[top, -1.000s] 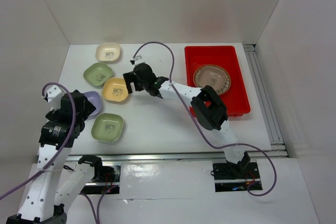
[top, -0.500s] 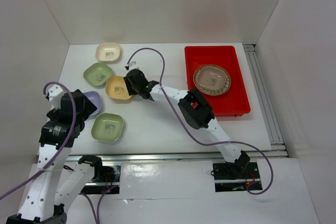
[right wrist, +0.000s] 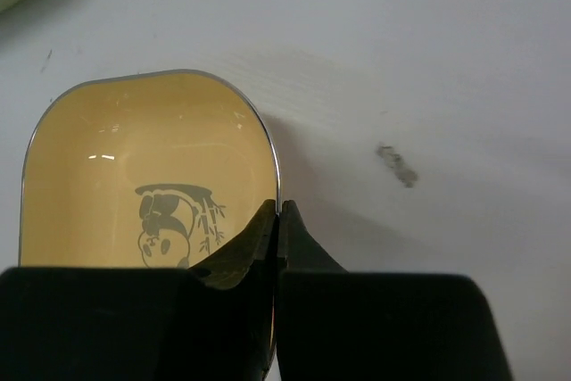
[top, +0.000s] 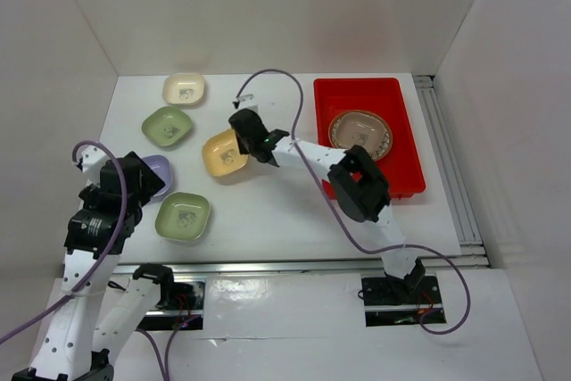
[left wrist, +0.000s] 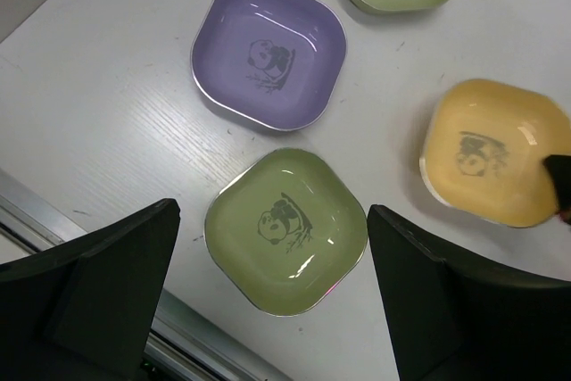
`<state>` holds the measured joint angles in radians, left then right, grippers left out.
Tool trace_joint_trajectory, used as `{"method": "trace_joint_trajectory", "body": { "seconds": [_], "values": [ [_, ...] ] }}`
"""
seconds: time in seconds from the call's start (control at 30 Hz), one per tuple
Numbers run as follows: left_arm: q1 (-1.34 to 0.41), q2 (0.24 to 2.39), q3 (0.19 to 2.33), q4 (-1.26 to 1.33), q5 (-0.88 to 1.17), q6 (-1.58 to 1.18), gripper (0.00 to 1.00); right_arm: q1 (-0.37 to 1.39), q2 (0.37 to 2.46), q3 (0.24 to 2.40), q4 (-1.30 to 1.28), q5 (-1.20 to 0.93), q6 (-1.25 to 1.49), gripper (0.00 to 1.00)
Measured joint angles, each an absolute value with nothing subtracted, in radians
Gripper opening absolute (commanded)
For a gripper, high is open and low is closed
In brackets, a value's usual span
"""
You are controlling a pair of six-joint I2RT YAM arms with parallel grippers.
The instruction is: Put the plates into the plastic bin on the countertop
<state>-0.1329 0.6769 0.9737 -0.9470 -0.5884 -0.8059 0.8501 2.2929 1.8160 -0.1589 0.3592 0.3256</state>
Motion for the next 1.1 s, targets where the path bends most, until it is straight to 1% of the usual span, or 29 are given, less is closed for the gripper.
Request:
{"method": "trace_joint_trajectory", "body": {
  "seconds": [0.13, 0.23, 0.37, 0.47, 0.6, 0.7, 0.93, 1.1],
  "values": [
    [-0.133, 0.677, 0.973, -0.928, -0.567, -0.782, 1.00, 0.778, 2.103, 1.732, -0.208, 0.396, 0.305, 0.00],
    [-0.133, 0.686, 0.972, -0.897, -0.525, -0.749, 1.00, 0.687, 1.906, 1.645, -0.224, 0.454, 0.295, 0.00],
    [-0.133, 0.746, 0.972, -0.859, -0.458, -0.704, 1.00, 0.521, 1.590, 1.406, -0.218, 0.512, 0.298, 0.00],
    [-0.133, 0.795, 0.970, -0.840, -0.418, -0.682, 1.00, 0.386, 1.457, 1.265, -0.208, 0.516, 0.299, 0.00],
    [-0.133, 0.805, 0.968, -0.825, -0.354, -0.656, 1.00, 0.240, 1.426, 1.116, -0.182, 0.455, 0.298, 0.00],
    [-0.133, 0.823, 0.971, -0.818, -0.320, -0.652, 1.00, 0.159, 1.434, 1.056, -0.180, 0.396, 0.291, 0.00],
    [-0.133, 0.935, 1.060, -0.817, -0.282, -0.642, 1.00, 0.023, 1.502, 1.050, -0.067, 0.262, 0.283, 0.00],
    [-0.133, 1.000, 1.108, -0.813, -0.290, -0.634, 1.00, -0.001, 1.564, 1.046, -0.011, 0.200, 0.287, 0.00]
  ]
}}
